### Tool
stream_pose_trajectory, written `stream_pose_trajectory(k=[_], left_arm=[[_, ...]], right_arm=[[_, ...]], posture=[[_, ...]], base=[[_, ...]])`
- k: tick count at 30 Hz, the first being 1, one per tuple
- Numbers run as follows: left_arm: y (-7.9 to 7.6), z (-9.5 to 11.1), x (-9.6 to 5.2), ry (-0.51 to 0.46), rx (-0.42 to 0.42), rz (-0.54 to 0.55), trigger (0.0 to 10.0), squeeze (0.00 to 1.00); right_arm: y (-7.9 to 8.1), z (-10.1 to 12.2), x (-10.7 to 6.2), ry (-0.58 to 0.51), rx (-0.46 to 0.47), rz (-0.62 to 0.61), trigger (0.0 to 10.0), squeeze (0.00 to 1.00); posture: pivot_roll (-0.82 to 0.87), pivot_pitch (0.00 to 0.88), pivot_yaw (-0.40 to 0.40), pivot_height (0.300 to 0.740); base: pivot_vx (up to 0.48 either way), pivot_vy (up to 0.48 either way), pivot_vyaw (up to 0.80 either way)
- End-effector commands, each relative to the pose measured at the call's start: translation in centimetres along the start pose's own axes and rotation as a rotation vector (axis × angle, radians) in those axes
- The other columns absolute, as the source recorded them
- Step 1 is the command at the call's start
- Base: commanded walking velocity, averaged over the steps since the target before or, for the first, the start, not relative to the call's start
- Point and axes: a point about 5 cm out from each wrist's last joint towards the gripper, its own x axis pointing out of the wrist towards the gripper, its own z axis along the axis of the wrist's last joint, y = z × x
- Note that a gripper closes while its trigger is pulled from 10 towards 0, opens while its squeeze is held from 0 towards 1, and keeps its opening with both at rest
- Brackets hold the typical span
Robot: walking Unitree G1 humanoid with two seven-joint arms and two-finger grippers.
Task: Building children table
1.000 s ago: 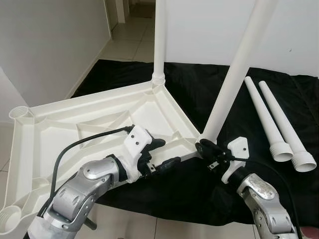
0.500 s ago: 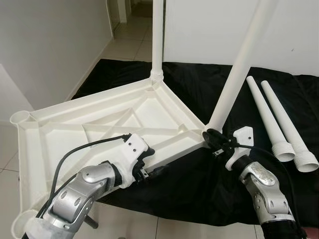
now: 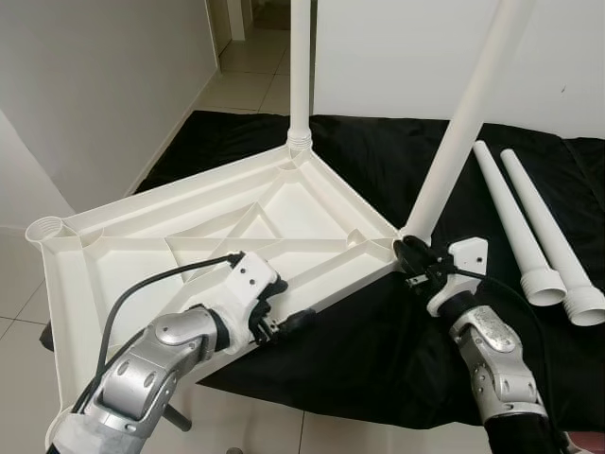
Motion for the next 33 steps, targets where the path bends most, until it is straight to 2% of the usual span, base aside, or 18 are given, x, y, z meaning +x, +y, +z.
stream_pose_trajectory(k=[1, 2, 3, 6, 9, 10, 14, 19, 22, 26, 30, 33], left_arm=[[1.5, -0.2, -0.2, 0.018, 0.000, 0.208, 10.0, 0.00], [2.6, 0.3, -0.2, -0.010, -0.026, 0.315, 10.0, 0.00], [2.6, 0.3, -0.2, -0.010, -0.026, 0.315, 10.0, 0.00], [3.5, 0.3, -0.2, -0.016, -0.049, 0.394, 10.0, 0.00], [3.6, 0.2, -0.2, -0.013, -0.053, 0.408, 10.0, 0.00], [3.6, 0.1, -0.2, -0.010, -0.053, 0.407, 10.0, 0.00], [3.5, -0.1, 0.0, 0.005, -0.051, 0.405, 10.0, 0.00], [2.8, -0.1, 0.3, -0.013, -0.066, 0.347, 10.0, 0.00], [2.0, 0.8, 0.3, -0.104, -0.121, 0.267, 10.0, 0.00], [1.3, 1.0, 0.3, -0.131, -0.134, 0.207, 10.0, 0.00], [0.8, 1.1, 0.3, -0.145, -0.126, 0.161, 10.0, 0.00], [0.5, 0.1, 0.7, -0.097, -0.065, 0.154, 10.0, 0.00]], right_arm=[[0.0, -0.7, -0.5, 0.022, 0.019, -0.027, 10.0, 0.00], [1.5, -1.0, -0.7, 0.012, 0.059, -0.037, 10.0, 0.00], [1.5, -1.0, -0.7, 0.012, 0.059, -0.037, 10.0, 0.00], [2.8, -1.3, -1.0, 0.007, 0.096, -0.048, 10.0, 0.00], [3.6, -1.4, -1.2, 0.004, 0.113, -0.048, 10.0, 0.00], [4.3, -1.5, -1.3, 0.002, 0.130, -0.050, 10.0, 0.00], [5.0, -1.6, -1.5, 0.003, 0.146, -0.050, 10.0, 0.00], [5.6, -1.6, -1.9, 0.006, 0.163, -0.060, 10.0, 0.00], [5.2, -1.7, -2.2, 0.016, 0.156, -0.094, 10.0, 0.00], [4.8, -1.6, -2.2, 0.013, 0.148, -0.108, 10.0, 0.00], [4.9, -1.5, -2.1, 0.012, 0.148, -0.109, 10.0, 0.00], [5.5, -1.5, -2.0, 0.015, 0.146, -0.095, 10.0, 0.00]], posture=[[-0.04, 0.100, 0.092, 0.740], [-0.04, 0.109, 0.099, 0.740], [-0.04, 0.109, 0.099, 0.740], [-0.04, 0.113, 0.101, 0.740], [-0.04, 0.113, 0.101, 0.740], [-0.05, 0.117, 0.100, 0.740], [-0.05, 0.117, 0.100, 0.740], [-0.07, 0.118, 0.097, 0.740], [-0.07, 0.118, 0.095, 0.740], [-0.07, 0.113, 0.088, 0.740], [-0.07, 0.113, 0.088, 0.740], [-0.07, 0.104, 0.078, 0.740]], base=[[0.000, 0.000, 0.00], [0.000, 0.000, 0.00], [0.000, 0.000, 0.00], [0.000, 0.000, 0.00], [0.000, 0.000, 0.00], [0.000, 0.000, 0.00], [0.000, 0.000, 0.00], [0.000, 0.000, 0.00], [0.000, 0.000, 0.00], [0.000, 0.000, 0.00], [0.000, 0.000, 0.00], [0.000, 0.000, 0.00]])
